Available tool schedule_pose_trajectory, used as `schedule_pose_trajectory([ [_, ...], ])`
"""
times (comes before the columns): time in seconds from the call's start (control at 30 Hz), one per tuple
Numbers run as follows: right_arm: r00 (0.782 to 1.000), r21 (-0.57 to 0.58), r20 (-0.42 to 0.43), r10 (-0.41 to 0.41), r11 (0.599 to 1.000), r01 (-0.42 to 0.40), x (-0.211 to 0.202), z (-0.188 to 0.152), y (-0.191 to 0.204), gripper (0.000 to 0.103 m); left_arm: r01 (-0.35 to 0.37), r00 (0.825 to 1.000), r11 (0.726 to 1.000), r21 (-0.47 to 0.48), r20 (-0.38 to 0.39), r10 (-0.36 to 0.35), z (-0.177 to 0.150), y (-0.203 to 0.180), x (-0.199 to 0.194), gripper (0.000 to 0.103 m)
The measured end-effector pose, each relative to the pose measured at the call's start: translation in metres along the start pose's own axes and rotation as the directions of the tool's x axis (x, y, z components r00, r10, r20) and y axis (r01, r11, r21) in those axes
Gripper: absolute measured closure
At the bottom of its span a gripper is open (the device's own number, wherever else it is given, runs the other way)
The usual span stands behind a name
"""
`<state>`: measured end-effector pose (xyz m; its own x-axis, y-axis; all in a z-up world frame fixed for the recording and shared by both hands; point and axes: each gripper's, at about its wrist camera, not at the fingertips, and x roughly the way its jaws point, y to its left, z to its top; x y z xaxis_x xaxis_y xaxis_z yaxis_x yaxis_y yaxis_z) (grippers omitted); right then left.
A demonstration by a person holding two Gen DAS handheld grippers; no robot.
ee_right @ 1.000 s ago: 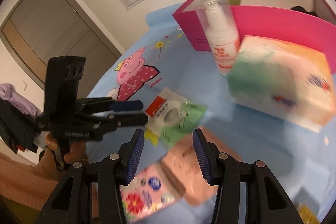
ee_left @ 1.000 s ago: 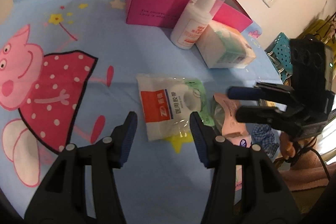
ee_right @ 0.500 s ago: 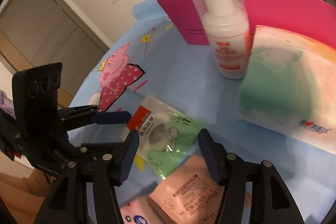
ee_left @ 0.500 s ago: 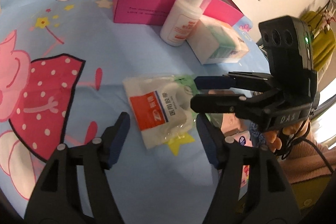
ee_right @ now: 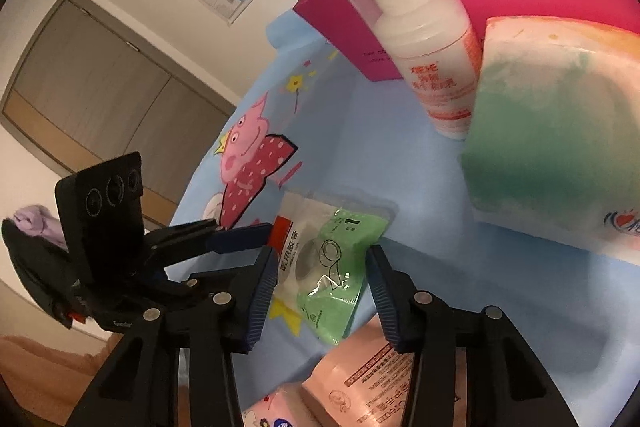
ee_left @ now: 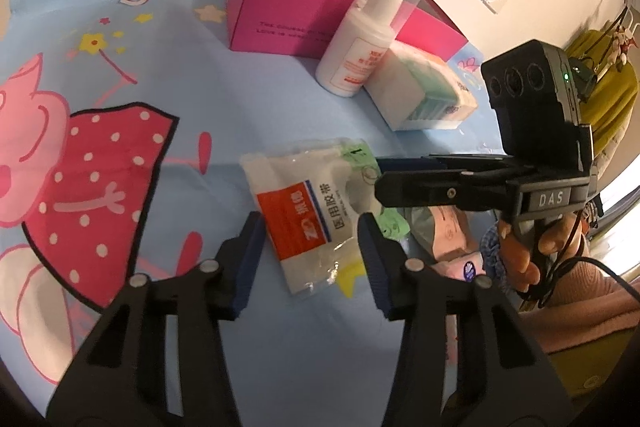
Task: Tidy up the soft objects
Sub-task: 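Grasp the cotton bag by its green edge with the right gripper, then carry the cotton bag into the pink box and open the right gripper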
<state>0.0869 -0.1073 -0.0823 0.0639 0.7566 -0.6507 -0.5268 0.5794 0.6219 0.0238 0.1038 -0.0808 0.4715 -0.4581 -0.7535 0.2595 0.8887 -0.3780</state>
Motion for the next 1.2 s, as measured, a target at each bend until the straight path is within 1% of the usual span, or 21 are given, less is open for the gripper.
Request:
schedule_pose_trajectory([
  [0.03,1.000,-0.008,0.007,-0.006,1.000,0.006,0.000,0.000,0.001,0.059,0.005,1.000,1.000,-0.006,0.001,-0.005,0.000,0.001,0.000,0.053],
  [0.07,1.000,-0.015,0.008,-0.015,1.000,0.015,0.001,-0.001,0.002,0.064,0.014,1.000,1.000,-0.016,0.005,-0.014,0.000,0.002,-0.001,0.053],
  [0.1,1.000,-0.024,0.006,-0.029,0.999,0.029,0.000,-0.001,0.002,0.075,0.021,1.000,1.000,-0.021,0.009,-0.020,0.000,0.002,-0.001,0.053],
  [0.13,0.999,-0.032,0.005,-0.046,0.998,0.046,0.001,-0.001,0.003,0.082,0.025,1.000,0.999,-0.024,0.012,-0.024,-0.001,0.003,-0.001,0.053],
  [0.17,0.999,-0.032,0.006,-0.045,0.998,0.045,0.001,-0.001,0.002,0.083,0.030,0.999,0.999,-0.029,0.015,-0.030,-0.001,0.003,-0.001,0.053],
  [0.3,0.999,-0.043,0.023,-0.033,0.999,0.034,-0.004,0.000,0.002,0.086,0.031,0.999,0.999,-0.032,0.017,-0.030,0.000,0.001,0.001,0.052],
  [0.37,0.998,-0.068,0.047,-0.031,0.997,0.034,-0.010,0.000,0.006,0.087,0.036,0.999,0.999,-0.034,0.015,-0.036,0.000,0.001,0.001,0.052],
  [0.53,0.997,-0.106,0.065,-0.033,0.994,0.040,-0.019,-0.001,0.013,0.089,0.080,0.997,0.996,-0.050,0.008,-0.080,0.005,0.003,0.005,0.045],
  [0.6,0.997,-0.106,0.069,-0.039,0.993,0.046,-0.022,-0.002,0.013,0.089,0.088,0.996,0.996,-0.034,0.003,-0.088,0.008,0.000,0.008,0.044],
  [0.63,0.997,-0.099,0.074,-0.035,0.994,0.042,-0.024,-0.001,0.011,0.089,0.106,0.994,0.994,-0.028,-0.003,-0.107,0.009,-0.002,0.010,0.044],
  [0.73,0.995,-0.094,0.087,-0.038,0.995,0.046,-0.031,-0.002,0.012,0.090,0.130,0.991,0.991,-0.029,-0.007,-0.131,0.011,-0.007,0.013,0.045],
  [0.77,0.995,-0.094,0.094,-0.037,0.995,0.046,-0.034,-0.001,0.013,0.090,0.137,0.991,0.990,-0.028,0.002,-0.137,0.013,-0.009,0.011,0.045],
  [0.8,0.994,-0.096,0.100,-0.036,0.994,0.046,-0.037,-0.001,0.015,0.091,0.149,0.989,0.989,-0.026,0.010,-0.148,0.014,-0.011,0.009,0.048],
  [0.83,0.994,-0.100,0.108,-0.035,0.994,0.046,-0.041,0.000,0.017,0.091,0.163,0.987,0.986,-0.021,0.018,-0.163,0.016,-0.014,0.006,0.054],
  [0.87,0.993,-0.098,0.116,-0.033,0.994,0.045,-0.046,0.002,0.019,0.092,0.169,0.985,0.986,-0.013,0.027,-0.169,0.019,-0.018,0.002,0.054],
  [0.9,0.991,-0.102,0.127,-0.028,0.994,0.042,-0.049,0.003,0.021,0.092,0.152,0.987,0.988,0.009,0.045,-0.152,0.024,-0.025,-0.003,0.054],
  [0.97,0.987,-0.121,0.157,-0.017,0.992,0.036,-0.058,0.008,0.029,0.092,0.142,0.987,0.989,0.032,0.065,-0.144,0.030,-0.030,-0.010,0.054],
  [1.1,0.979,-0.152,0.205,-0.005,0.988,0.037,-0.076,0.015,0.042,0.092,0.132,0.983,0.988,0.081,0.114,-0.141,0.047,-0.043,-0.028,0.054],
  [1.2,0.972,-0.161,0.236,0.016,0.987,0.023,-0.089,0.021,0.048,0.092,0.132,0.979,0.986,0.098,0.140,-0.145,0.057,-0.047,-0.039,0.054],
])
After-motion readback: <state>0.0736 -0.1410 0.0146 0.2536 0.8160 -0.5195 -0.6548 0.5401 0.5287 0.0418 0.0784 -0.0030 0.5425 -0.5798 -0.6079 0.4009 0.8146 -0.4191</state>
